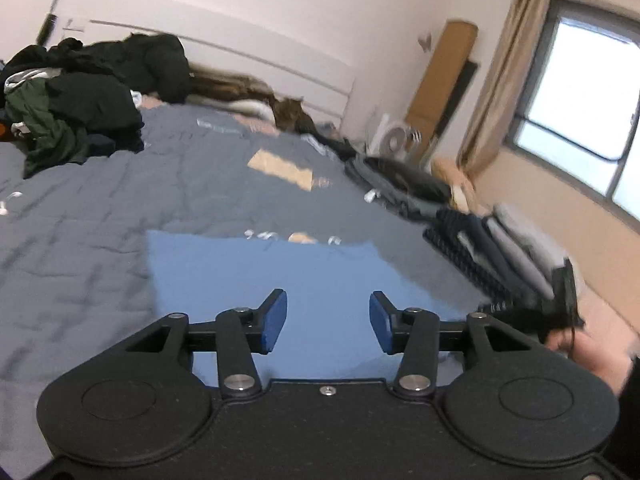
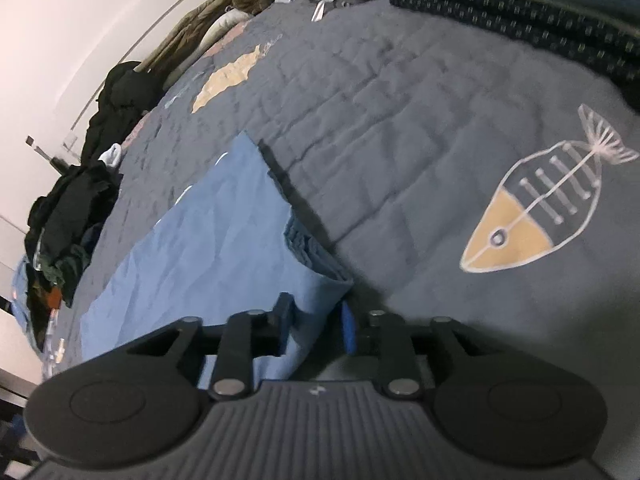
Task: Fold clothes
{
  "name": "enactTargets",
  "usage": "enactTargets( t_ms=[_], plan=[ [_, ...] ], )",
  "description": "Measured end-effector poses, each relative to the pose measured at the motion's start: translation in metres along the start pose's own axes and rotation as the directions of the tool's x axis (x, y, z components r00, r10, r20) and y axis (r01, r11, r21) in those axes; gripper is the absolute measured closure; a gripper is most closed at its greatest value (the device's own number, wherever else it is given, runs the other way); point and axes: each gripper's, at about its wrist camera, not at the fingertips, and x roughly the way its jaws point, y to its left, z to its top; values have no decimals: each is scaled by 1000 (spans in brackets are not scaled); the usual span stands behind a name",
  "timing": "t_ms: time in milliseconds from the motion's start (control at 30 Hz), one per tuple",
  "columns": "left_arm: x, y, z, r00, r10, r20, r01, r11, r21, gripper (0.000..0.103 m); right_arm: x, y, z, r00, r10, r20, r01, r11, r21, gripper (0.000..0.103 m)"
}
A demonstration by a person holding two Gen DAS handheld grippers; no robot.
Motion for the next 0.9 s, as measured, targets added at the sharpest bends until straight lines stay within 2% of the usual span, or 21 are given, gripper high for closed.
enactTargets(
  t_ms=[33, 133, 267, 367, 500, 567, 633, 700, 767, 800, 833, 900],
  plan=[
    [9, -8, -7, 999, 47, 12, -46, 999, -4, 50, -4, 2, 0, 1000, -21, 17, 21, 999, -28, 68],
    [38, -28, -31, 987, 159, -6, -159, 987, 11, 46, -17, 9, -1, 995, -59, 74, 67, 993, -97, 64],
    [65, -45, -57, 965, 258, -38, -252, 960, 124, 45, -28, 22, -6, 986, 25, 164, 2, 987, -163, 59],
    [71, -43, -70, 952, 299, -63, -287, 945, 155, 41, -23, 39, -17, 978, 133, 159, -91, 964, -249, 58],
    [68, -29, -77, 944, 318, -88, -306, 943, 132, 35, 2, 73, -41, 978, 195, 78, -140, 882, -450, 57],
    [63, -22, -76, 943, 320, -92, -310, 945, 105, 34, 15, 80, -50, 985, 164, 48, -117, 853, -509, 57],
    [59, -16, -75, 935, 342, -90, -335, 938, 83, 34, 27, 74, -51, 993, 99, 58, -55, 855, -516, 57],
    [55, -5, -73, 912, 402, -89, -398, 916, 55, 35, 32, 61, -43, 995, 43, 92, 9, 866, -501, 57],
    [51, 12, -71, 875, 473, -101, -474, 880, 16, 39, 33, 50, -32, 993, 7, 115, 49, 877, -477, 57],
    [47, 18, -68, 867, 488, -101, -491, 871, -13, 40, 33, 44, -27, 992, -9, 125, 67, 883, -465, 57],
    [43, 25, -63, 863, 495, -98, -501, 864, -47, 45, 33, 40, -23, 992, -12, 128, 68, 891, -449, 57],
    [33, 24, -52, 867, 494, -58, -497, 865, -72, 45, 28, 42, -19, 990, -5, 140, 65, 904, -423, 57]
  ],
)
